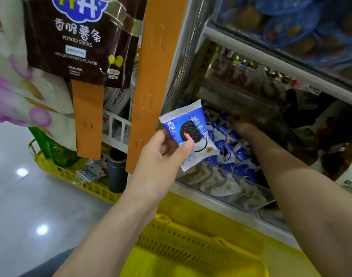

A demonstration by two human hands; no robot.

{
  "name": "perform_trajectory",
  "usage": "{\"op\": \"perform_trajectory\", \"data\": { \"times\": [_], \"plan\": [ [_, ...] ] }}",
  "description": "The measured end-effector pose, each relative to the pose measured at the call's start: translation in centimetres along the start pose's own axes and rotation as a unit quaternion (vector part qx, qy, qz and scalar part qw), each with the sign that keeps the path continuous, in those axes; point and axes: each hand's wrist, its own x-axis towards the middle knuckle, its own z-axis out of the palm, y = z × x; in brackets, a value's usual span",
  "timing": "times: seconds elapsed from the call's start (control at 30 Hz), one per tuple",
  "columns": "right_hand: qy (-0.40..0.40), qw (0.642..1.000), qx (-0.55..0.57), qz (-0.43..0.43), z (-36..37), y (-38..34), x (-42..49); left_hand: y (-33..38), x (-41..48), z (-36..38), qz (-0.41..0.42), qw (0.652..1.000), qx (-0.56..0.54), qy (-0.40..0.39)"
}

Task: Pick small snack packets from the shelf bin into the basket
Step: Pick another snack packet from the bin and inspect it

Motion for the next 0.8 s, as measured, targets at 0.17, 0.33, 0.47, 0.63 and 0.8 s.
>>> {"op": "perform_trajectory", "data": {
  "times": [0.17,0.33,0.47,0.63,0.8],
  "plan": [
    [-0.026,0.999,-0.036,0.006,-0.2,0.1,1.5,-0.2,0.1,0.0,0.004,1.0,-0.001,-0.006],
    [-0.041,0.998,-0.047,0.003,-0.4,-0.1,2.1,-0.6,-0.1,0.2,0.009,1.0,0.0,-0.012],
    [0.013,0.998,-0.056,-0.006,-0.2,0.0,1.9,-0.7,0.0,0.0,0.012,1.0,0.007,-0.012],
    [0.159,0.987,-0.009,-0.02,-1.3,-1.2,-0.3,-0.5,-0.2,-0.2,0.007,1.0,0.011,-0.005],
    [0.181,0.963,0.138,-0.147,-2.0,-2.4,-7.7,-0.6,-0.6,-0.2,-0.007,1.0,0.014,0.021]
  ]
}}
